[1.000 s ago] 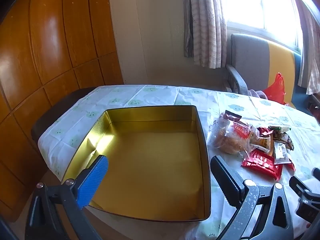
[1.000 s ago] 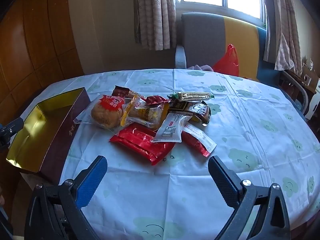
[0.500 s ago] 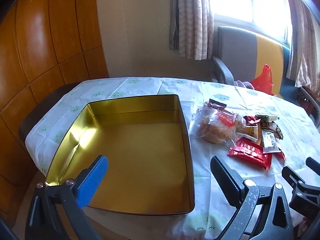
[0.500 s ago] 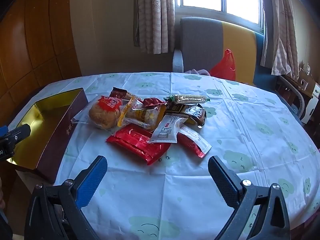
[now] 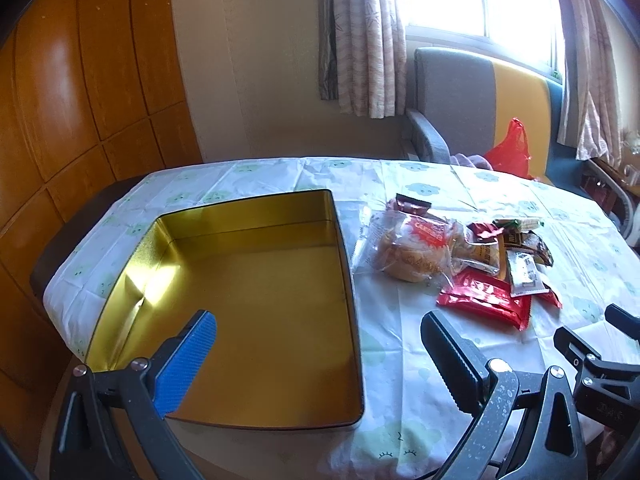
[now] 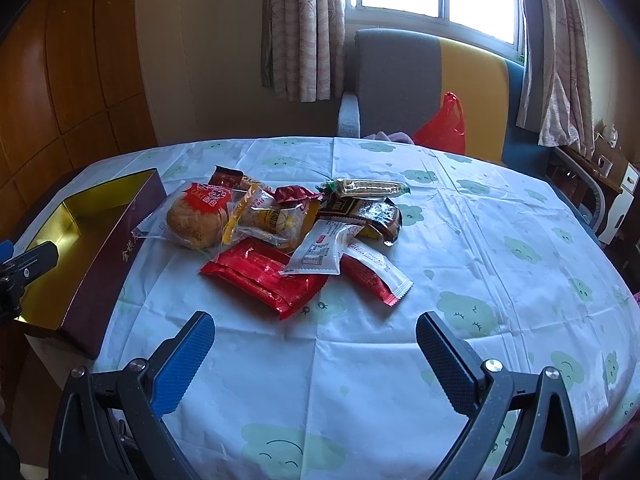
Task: Organize snacks
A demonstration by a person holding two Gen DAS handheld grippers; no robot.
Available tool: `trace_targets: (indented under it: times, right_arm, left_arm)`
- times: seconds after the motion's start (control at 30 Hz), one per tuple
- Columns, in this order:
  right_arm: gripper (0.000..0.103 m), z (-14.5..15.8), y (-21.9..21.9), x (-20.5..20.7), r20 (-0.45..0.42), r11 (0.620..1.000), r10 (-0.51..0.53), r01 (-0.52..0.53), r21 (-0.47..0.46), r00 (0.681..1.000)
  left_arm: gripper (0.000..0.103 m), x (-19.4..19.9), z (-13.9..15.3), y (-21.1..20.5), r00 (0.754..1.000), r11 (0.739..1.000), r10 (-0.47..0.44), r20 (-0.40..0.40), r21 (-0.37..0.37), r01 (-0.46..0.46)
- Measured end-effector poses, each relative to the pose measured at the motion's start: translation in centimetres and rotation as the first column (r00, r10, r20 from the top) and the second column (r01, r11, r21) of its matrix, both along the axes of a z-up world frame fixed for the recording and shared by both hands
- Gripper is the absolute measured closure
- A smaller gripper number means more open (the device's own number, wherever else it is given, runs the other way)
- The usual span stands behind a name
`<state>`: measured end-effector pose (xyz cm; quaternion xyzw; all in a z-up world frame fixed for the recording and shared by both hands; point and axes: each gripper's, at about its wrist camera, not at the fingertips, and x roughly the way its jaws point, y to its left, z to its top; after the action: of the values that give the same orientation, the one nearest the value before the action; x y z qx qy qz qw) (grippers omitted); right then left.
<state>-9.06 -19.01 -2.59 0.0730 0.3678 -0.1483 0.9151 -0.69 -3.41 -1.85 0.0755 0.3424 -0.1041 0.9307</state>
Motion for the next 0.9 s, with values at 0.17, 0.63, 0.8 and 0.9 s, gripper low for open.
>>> trace_targets:
  times: [0.17,0.63,0.8,0.9]
  right_arm:
    - [0.001,-0.2,-0.2,-0.2,-0.006,1.0,-0.003,0.003,0.001,1.0]
    - [0.001,-0.8,-0.6,-0.4,-0.03,1.0,-0.013,0.014,0.007,0.999]
    - [0.001,-1.1,-0.8,-0.4,-0.039,1.0,-0.018,0.019,0.008,0.999]
    - [0.001,-1.3,-0.9,-0.4,-0.046,1.0,-0.023,0.024,0.01,0.999]
  left_arm:
    - [0.0,-0.1,0.0,-0.4,1.0,1.0,-0.025,-0.009,-0.009,0.025]
    - [0.0,-0.5,0.1,-1.0,0.999,0.999,-0.051,-0.002,0.009,0.051]
    - [0.0,-0.5,0.2,-1.1,0.998,0.998,-0.058,0.001,0.013,0.058]
    - [0.0,-0.6,0.3,-1.2,0.998,0.998,-0.062,0.0,0.011,0.062]
